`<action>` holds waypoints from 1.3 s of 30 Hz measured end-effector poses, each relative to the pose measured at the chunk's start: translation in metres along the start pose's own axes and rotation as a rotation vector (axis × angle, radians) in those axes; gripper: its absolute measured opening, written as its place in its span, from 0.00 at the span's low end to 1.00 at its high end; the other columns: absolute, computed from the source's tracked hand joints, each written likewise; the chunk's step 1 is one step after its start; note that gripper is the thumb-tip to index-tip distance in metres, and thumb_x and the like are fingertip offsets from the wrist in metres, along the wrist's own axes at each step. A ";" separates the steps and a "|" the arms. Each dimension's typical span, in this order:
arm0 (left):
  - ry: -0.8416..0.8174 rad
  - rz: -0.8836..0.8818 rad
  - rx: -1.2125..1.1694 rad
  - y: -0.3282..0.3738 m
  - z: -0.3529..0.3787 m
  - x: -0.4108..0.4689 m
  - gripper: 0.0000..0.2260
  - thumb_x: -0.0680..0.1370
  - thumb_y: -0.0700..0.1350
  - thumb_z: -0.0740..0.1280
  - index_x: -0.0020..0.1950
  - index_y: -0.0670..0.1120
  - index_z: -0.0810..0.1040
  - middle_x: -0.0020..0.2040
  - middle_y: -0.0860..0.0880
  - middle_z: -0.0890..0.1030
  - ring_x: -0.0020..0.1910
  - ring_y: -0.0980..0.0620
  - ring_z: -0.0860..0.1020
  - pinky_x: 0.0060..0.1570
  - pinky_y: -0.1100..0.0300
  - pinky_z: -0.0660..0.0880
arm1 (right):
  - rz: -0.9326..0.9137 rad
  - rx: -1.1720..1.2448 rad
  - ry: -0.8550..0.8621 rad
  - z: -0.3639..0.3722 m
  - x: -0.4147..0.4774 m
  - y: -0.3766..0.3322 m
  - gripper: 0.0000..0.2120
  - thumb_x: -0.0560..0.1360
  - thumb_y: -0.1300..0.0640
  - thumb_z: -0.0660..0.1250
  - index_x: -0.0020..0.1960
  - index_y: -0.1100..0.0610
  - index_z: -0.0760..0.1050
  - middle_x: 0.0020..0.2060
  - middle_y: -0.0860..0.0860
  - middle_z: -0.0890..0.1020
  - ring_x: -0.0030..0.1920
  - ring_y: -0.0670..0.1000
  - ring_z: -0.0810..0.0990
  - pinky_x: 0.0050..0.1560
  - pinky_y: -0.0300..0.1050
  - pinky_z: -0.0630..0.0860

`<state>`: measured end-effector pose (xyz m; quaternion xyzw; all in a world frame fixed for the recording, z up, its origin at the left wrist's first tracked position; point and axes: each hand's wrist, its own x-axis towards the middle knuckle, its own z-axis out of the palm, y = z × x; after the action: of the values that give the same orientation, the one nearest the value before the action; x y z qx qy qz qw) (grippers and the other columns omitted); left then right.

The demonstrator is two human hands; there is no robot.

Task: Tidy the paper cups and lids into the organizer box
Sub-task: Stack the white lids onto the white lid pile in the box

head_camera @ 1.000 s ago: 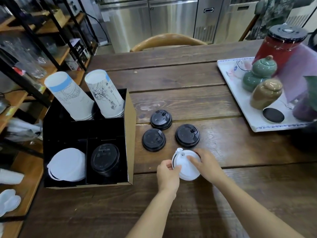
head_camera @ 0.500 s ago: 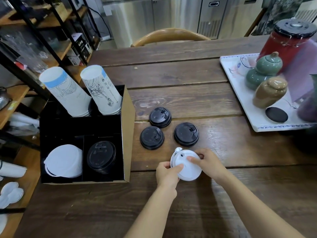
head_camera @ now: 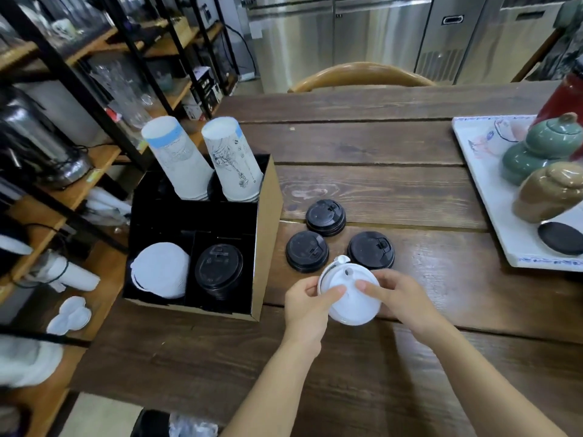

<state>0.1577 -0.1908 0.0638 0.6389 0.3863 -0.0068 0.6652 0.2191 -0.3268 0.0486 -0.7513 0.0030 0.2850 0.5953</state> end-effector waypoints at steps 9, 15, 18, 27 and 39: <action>0.088 0.247 -0.155 0.053 -0.102 -0.019 0.13 0.70 0.39 0.74 0.54 0.41 0.80 0.50 0.46 0.84 0.50 0.48 0.82 0.48 0.56 0.80 | -0.225 0.078 -0.220 0.061 -0.005 -0.079 0.05 0.73 0.56 0.68 0.47 0.56 0.80 0.44 0.53 0.84 0.43 0.48 0.83 0.35 0.40 0.81; 0.092 0.266 -0.242 0.068 -0.167 -0.021 0.03 0.73 0.40 0.71 0.43 0.48 0.81 0.42 0.51 0.85 0.45 0.52 0.83 0.44 0.56 0.82 | -0.303 0.012 -0.255 0.127 0.002 -0.121 0.05 0.74 0.55 0.68 0.47 0.55 0.81 0.44 0.52 0.83 0.44 0.49 0.83 0.40 0.48 0.84; 0.110 0.218 -0.258 0.070 -0.203 -0.016 0.02 0.74 0.41 0.70 0.43 0.47 0.81 0.41 0.52 0.84 0.45 0.52 0.82 0.38 0.60 0.82 | -0.308 -0.048 -0.277 0.167 0.010 -0.131 0.05 0.74 0.55 0.68 0.45 0.56 0.80 0.42 0.51 0.82 0.45 0.50 0.82 0.43 0.52 0.83; 0.093 0.031 -0.318 0.056 -0.275 0.019 0.02 0.74 0.43 0.71 0.44 0.46 0.79 0.54 0.41 0.82 0.51 0.43 0.82 0.41 0.60 0.82 | -0.350 -0.182 -0.209 0.262 0.052 -0.148 0.04 0.72 0.57 0.70 0.39 0.52 0.78 0.41 0.51 0.81 0.47 0.54 0.79 0.50 0.51 0.75; 0.165 -0.089 -0.287 0.039 -0.306 0.072 0.09 0.74 0.45 0.70 0.41 0.40 0.74 0.49 0.41 0.77 0.48 0.44 0.78 0.36 0.63 0.79 | -0.360 -0.406 -0.185 0.309 0.080 -0.140 0.07 0.73 0.57 0.68 0.49 0.58 0.80 0.45 0.53 0.83 0.48 0.52 0.79 0.50 0.44 0.74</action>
<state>0.0731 0.1130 0.0947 0.5182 0.4645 0.0717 0.7145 0.2033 0.0183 0.0995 -0.8143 -0.2419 0.2369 0.4715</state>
